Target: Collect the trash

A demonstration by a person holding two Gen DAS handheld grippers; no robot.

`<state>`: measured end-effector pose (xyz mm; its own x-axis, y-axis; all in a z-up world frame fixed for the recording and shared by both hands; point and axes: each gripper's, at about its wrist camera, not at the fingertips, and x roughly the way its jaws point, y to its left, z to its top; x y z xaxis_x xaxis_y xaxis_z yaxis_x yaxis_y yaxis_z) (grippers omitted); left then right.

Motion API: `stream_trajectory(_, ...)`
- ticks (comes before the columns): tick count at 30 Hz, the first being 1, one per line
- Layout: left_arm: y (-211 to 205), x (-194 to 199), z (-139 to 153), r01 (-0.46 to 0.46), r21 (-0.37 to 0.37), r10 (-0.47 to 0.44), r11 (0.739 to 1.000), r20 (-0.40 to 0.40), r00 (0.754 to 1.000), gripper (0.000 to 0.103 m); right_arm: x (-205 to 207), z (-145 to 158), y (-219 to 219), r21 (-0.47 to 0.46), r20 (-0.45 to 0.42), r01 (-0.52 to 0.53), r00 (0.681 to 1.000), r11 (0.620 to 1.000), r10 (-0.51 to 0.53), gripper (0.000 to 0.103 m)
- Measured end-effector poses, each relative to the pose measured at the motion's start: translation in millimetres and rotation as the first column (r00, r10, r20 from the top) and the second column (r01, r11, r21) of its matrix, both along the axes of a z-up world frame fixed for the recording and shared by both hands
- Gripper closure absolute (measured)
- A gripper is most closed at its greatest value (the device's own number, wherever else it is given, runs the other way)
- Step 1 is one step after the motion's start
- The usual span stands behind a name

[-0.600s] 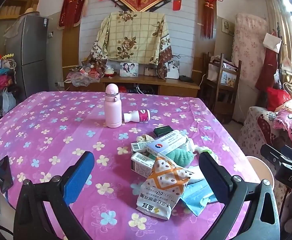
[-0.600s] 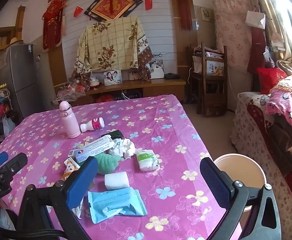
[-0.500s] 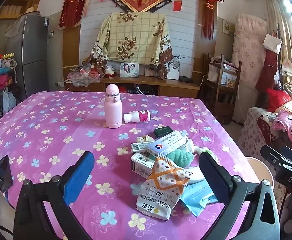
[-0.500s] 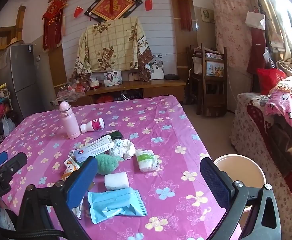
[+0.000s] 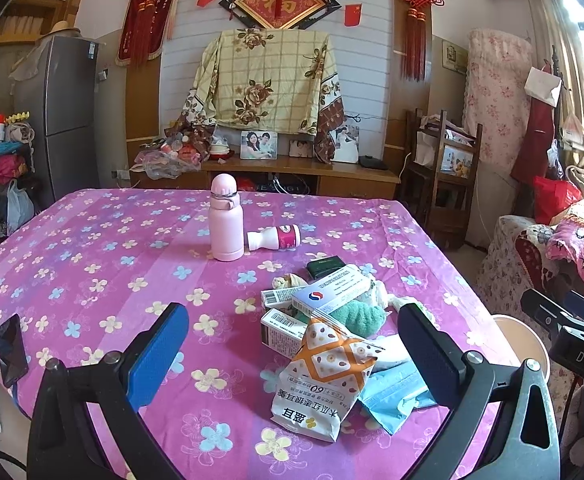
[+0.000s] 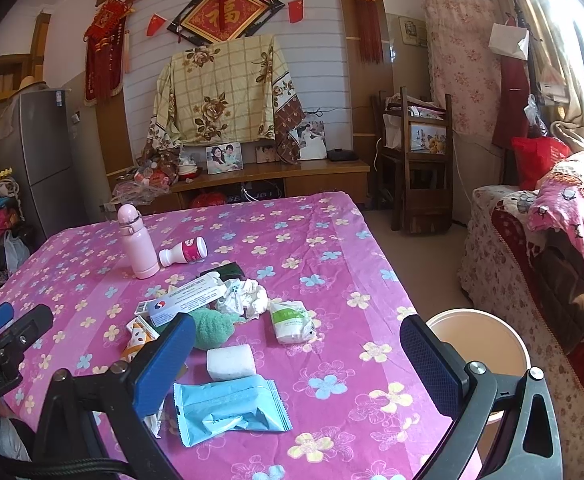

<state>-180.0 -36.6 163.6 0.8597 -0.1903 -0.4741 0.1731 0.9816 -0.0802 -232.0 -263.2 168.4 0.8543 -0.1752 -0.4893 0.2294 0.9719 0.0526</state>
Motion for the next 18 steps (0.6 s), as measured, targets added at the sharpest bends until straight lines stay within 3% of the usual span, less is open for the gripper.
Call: stream_trajectory(18, -0.1, -1.5, 2.4, -0.002, -0.003, 0.002, 1.000, 0.013, 1.000, 0.000, -1.1, 2.0, 3.0, -0.010, 0.005, 0.008, 1.000, 1.000, -0.008, 0.000)
